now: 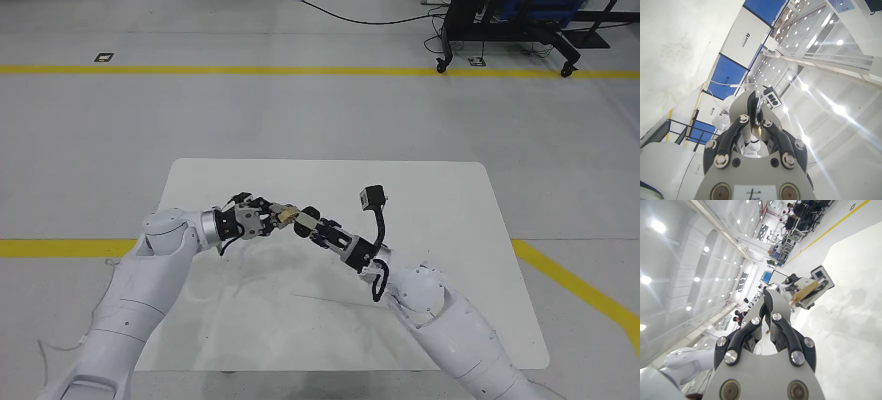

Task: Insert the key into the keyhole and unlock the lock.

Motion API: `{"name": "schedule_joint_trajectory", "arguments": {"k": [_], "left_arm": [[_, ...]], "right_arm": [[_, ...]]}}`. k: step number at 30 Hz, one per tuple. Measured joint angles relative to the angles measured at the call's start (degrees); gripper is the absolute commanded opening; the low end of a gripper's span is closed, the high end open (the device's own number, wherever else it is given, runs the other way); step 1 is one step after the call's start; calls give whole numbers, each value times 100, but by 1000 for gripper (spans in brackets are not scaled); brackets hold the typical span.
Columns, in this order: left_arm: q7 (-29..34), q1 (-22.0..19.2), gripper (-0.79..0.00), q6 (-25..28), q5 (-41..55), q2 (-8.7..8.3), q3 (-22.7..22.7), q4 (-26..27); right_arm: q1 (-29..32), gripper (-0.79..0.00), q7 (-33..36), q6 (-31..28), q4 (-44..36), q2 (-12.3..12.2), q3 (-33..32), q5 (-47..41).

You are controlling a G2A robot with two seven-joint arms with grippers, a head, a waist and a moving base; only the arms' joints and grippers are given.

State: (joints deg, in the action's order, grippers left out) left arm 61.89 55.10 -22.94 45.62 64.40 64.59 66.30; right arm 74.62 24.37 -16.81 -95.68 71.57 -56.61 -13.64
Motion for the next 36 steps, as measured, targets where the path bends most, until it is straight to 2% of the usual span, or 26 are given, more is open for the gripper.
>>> {"name": "schedule_joint_trajectory", "arguments": {"k": [3, 6, 7, 9, 11, 12, 16, 17, 19, 20, 25, 36], "left_arm": [[-88, 42, -785, 288, -74, -12, 55, 104], [-97, 88, -785, 433, -155, -27, 91, 186], [-82, 102, -785, 484, -151, -31, 109, 217], [-78, 120, -785, 584, -195, -38, 127, 270], [-74, 146, -785, 712, -272, -46, 135, 345], [-62, 160, -785, 765, -285, -47, 138, 378], [-17, 212, -785, 911, -284, -46, 136, 467], [-16, 217, -785, 914, -286, -46, 134, 475], [-5, 222, -785, 916, -285, -48, 137, 483], [4, 224, -785, 919, -284, -49, 142, 486], [42, 234, -785, 929, -301, -61, 172, 499], [34, 234, -785, 916, -406, -75, 169, 514]], "right_arm": [[36, -222, 847, 119, 88, -30, -137, -980], [-70, -58, 1687, 504, 415, -48, -220, -1866], [-162, -28, 1919, 761, 579, -49, -207, -2047], [-308, -62, 2159, 1052, 759, -32, -149, -2226], [-427, -240, 2433, 1196, 937, 8, -77, -2615], [-479, -286, 2564, 1236, 1031, 28, -44, -2816], [-802, -292, 2965, 1320, 1545, 128, 160, -3346], [-866, -314, 2986, 1316, 1639, 152, 213, -3383], [-991, -419, 3014, 1320, 1823, 206, 326, -3483], [-1037, -437, 3028, 1327, 1895, 227, 361, -3543], [-1213, -508, 3056, 1322, 2210, 320, 471, -3789], [-1330, -529, 2969, 1261, 2440, 421, 538, -3827]]}}
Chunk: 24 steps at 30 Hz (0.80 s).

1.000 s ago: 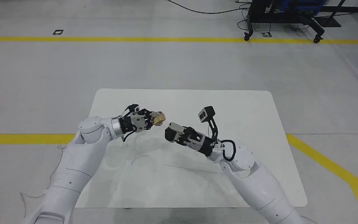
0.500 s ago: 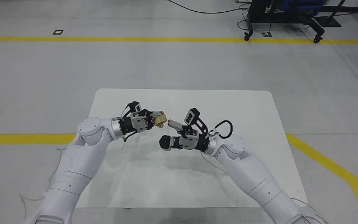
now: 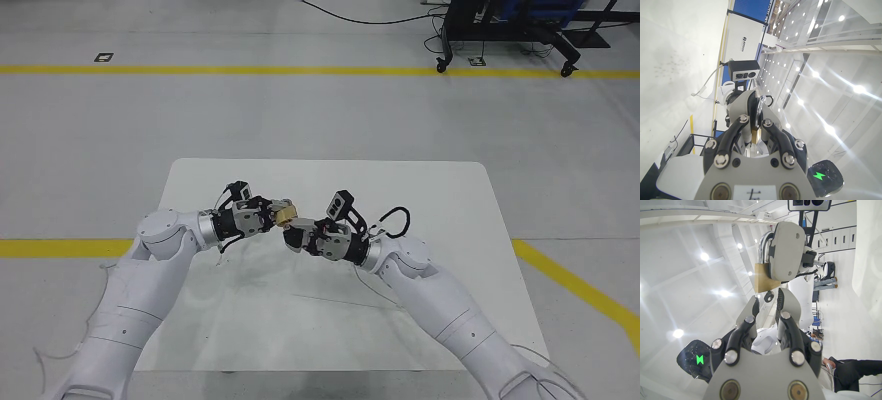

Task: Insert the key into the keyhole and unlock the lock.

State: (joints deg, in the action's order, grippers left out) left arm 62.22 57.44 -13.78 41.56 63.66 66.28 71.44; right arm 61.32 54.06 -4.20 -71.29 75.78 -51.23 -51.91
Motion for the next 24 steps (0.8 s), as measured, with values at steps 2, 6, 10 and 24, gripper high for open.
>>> {"name": "schedule_joint_trajectory", "arguments": {"k": [2, 6, 10, 24], "left_arm": [[-10, 1, -785, -1, -6, -1, 1, 1], [-17, 2, -785, -7, -22, -3, -2, 5], [-25, -1, -785, -14, -47, -6, -9, 5], [-217, 45, -785, 203, -295, -18, -13, 130]], "right_arm": [[-13, -539, -15, -3, 2, 14, 18, 49], [-31, -751, -220, -62, -19, 29, 38, 315], [1, -785, -409, -120, -99, 33, 29, 538], [275, -785, -621, -348, -285, 45, -259, 303]]}}
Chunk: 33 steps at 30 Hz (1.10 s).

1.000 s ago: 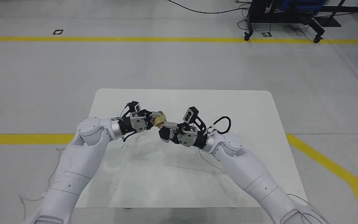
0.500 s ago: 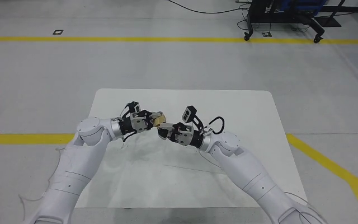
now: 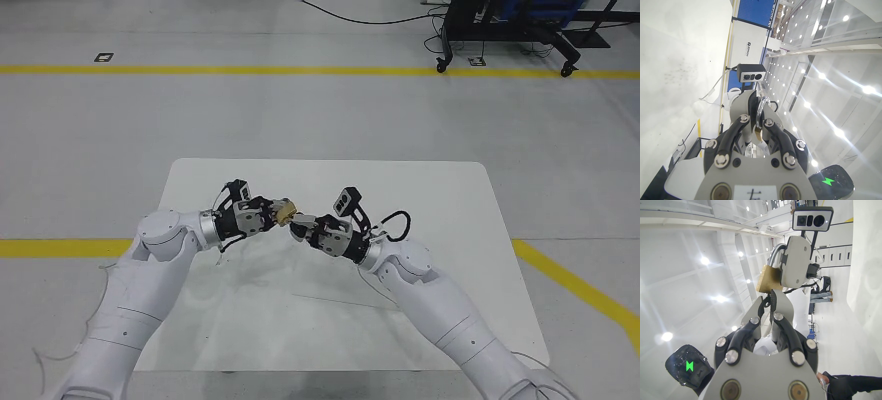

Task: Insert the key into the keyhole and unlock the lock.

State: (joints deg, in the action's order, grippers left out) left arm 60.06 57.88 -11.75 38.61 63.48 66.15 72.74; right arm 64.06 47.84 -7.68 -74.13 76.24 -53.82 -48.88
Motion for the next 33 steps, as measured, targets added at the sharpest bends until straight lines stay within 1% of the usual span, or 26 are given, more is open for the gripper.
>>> {"name": "schedule_joint_trajectory", "arguments": {"k": [4, 10, 13, 14, 15, 17, 18, 19, 24, 26, 30, 31, 32, 33], "left_arm": [[-113, 30, -785, 145, -95, -7, 27, 63], [-377, 110, -785, 516, -408, -24, 75, 250], [-436, 176, -785, 624, -413, -30, 120, 325], [-455, 190, -785, 644, -413, -32, 138, 340], [-482, 203, -785, 672, -418, -35, 158, 356], [-577, 239, -785, 757, -465, -42, 209, 401], [-639, 257, -785, 803, -504, -46, 232, 425], [-733, 286, -785, 874, -565, -51, 261, 466], [-1057, 420, -785, 1088, -757, -61, 333, 647], [-1114, 461, -785, 1087, -821, -64, 343, 711], [-1131, 502, -785, 1055, -830, -67, 367, 769], [-1130, 508, -785, 1053, -831, -68, 374, 774], [-1131, 513, -785, 1054, -831, -69, 382, 779], [-1133, 519, -785, 1059, -829, -69, 389, 784]], "right_arm": [[73, -785, 66, 17, -3, 7, -78, -185], [115, -785, 107, 95, 7, 16, -143, -266], [123, -785, 91, 115, 7, 19, -166, -234], [122, -594, 79, 93, -1, 17, -175, -171], [124, -471, 63, 49, -17, 11, -188, -76], [167, -348, -32, -115, -123, -18, -257, 226], [205, -348, -95, -207, -214, -41, -306, 423], [288, -394, -206, -298, -374, -76, -378, 715], [745, -422, -736, -192, -1213, -191, -565, 1678], [900, -419, -1165, -144, -1542, -214, -500, 2352], [1117, -413, -2244, -98, -2090, -217, -217, 4095], [1153, -400, -2423, -91, -2175, -215, -186, 4345], [1183, -271, -2581, -94, -2249, -214, -172, 4560], [1210, -6, -2728, -111, -2316, -216, -172, 4761]]}}
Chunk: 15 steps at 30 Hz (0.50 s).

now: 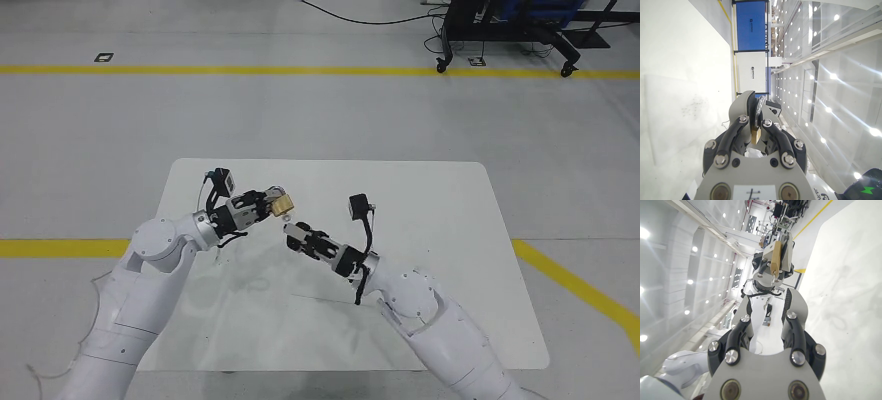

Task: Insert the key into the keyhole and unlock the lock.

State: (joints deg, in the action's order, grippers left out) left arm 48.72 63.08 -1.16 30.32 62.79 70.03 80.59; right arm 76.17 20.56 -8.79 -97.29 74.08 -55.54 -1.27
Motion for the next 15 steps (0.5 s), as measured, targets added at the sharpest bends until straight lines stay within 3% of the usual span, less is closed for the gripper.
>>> {"name": "schedule_joint_trajectory", "arguments": {"k": [4, 14, 15], "left_arm": [[-1, 20, -785, 5, -31, -1, 9, 26], [-135, -10, -785, -209, -472, -8, -74, 102], [-155, -15, -785, -252, -508, -8, -84, 103]], "right_arm": [[118, 0, -465, -104, -206, -15, -41, 653], [81, 0, -506, -101, -258, -37, -68, 781], [70, -37, -545, -109, -337, -60, -76, 1001]]}}
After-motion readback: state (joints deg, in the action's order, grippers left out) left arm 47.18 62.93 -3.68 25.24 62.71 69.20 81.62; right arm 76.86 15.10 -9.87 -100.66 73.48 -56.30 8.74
